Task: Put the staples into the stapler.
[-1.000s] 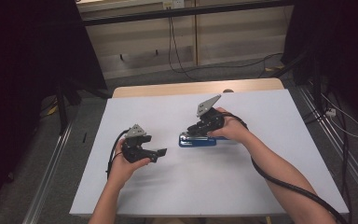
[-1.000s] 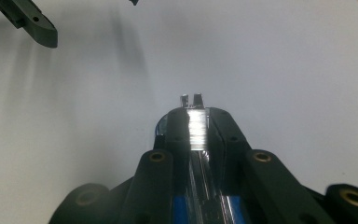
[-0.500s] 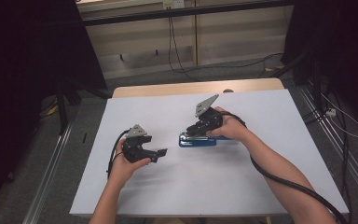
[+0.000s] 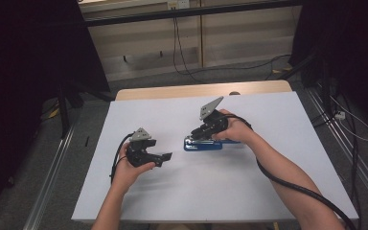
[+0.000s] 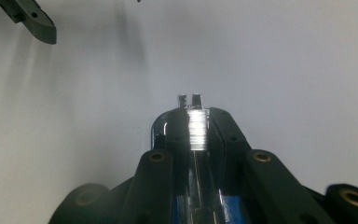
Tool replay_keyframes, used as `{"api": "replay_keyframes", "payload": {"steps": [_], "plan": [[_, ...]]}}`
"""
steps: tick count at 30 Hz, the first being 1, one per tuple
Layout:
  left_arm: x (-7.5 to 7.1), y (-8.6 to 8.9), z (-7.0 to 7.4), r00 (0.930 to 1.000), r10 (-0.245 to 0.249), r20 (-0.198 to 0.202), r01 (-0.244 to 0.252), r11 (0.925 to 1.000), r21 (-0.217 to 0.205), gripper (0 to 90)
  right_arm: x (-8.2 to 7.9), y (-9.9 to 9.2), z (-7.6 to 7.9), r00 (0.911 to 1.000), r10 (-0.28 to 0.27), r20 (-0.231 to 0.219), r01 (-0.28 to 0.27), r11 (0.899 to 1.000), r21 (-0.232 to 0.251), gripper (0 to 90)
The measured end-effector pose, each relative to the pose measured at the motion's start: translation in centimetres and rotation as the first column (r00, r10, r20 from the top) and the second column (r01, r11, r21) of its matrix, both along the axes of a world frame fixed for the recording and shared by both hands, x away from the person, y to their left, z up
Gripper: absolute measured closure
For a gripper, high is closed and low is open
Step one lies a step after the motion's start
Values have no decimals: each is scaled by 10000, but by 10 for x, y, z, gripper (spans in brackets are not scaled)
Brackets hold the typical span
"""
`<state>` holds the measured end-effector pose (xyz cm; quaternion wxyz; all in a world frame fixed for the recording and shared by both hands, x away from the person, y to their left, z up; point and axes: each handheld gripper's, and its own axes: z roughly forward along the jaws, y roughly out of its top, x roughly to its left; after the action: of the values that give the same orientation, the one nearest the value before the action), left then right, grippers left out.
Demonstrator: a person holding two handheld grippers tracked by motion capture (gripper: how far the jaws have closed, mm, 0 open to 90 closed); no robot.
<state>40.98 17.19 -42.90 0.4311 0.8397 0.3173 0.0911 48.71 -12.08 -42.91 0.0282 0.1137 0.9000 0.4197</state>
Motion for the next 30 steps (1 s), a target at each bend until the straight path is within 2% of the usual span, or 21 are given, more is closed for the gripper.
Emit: {"api": "replay_keyframes", "payload": {"steps": [30], "plan": [[0,-1,-1,10000,18,-53,-18,10000,-34,113,1,4,-4,9997,241,73,-241,9997,-87,792]]}}
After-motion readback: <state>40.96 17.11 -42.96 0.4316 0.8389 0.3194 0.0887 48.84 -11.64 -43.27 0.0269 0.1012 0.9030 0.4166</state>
